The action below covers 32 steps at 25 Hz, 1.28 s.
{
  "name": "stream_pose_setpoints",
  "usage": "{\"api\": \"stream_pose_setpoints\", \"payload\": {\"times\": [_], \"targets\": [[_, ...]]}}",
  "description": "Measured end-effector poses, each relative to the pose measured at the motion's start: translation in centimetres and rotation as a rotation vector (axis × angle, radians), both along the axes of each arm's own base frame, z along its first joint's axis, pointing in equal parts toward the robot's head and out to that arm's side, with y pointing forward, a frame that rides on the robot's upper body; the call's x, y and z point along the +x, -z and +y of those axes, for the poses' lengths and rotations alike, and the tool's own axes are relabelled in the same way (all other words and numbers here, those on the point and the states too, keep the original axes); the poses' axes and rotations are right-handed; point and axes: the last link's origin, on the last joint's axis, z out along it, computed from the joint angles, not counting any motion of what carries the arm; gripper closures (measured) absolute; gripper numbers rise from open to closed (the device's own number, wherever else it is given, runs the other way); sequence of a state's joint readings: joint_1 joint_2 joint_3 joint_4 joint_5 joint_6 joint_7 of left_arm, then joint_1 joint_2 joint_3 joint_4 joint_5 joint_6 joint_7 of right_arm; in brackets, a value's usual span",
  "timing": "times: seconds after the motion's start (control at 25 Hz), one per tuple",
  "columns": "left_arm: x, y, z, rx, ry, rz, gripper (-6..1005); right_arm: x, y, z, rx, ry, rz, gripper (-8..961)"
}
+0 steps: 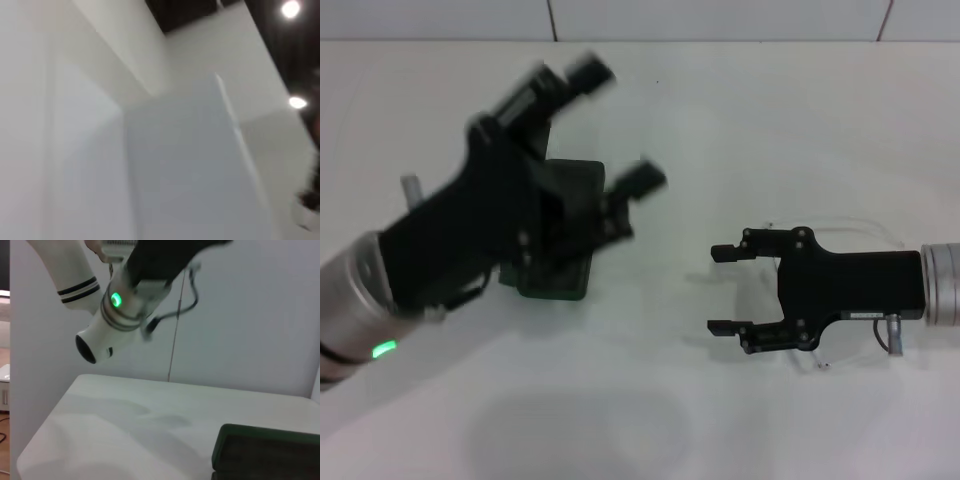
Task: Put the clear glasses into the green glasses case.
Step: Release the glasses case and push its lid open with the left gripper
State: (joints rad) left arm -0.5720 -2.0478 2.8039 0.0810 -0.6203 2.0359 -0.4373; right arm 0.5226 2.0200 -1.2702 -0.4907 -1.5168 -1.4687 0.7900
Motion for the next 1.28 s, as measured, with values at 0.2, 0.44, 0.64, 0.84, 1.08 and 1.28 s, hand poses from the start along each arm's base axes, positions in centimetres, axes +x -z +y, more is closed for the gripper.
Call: {"api": "stream_pose_setpoints", "payload": {"times": [0.2,0.44,0.64,0.84,1.08,1.28], "targets": [[0.8,-5.0,5.7,0.035,-0.054,-0.034,166,0.1,0.1,-0.2,-0.005,0.003,-0.002,202],[2.9,-12.0,16.2,-0.338,-0.373,0.305,167,-0.3,0.3,0.0,-0.014,-0.014,-0.007,203],[3.3,-14.4,18.1,-0.368,-0.770,0.516,167,-0.3,0.5,0.1,-0.017,-0.010,-0.012,203],[2.1,-14.4,16.1,-0.365,-1.007,0.728,168,-0.1,0.5,0.5,0.006,0.002,-0.025,203],[1.4,-12.5,12.3,-0.668,-0.993,0.722,168,-0.1,0.5,0.9,0.024,0.007,-0.037,203],[-0.4,-10.3,11.4,-0.813,-1.031,0.719,169,-0.7,0.6,1.5,0.034,-0.009,-0.047,203]]}}
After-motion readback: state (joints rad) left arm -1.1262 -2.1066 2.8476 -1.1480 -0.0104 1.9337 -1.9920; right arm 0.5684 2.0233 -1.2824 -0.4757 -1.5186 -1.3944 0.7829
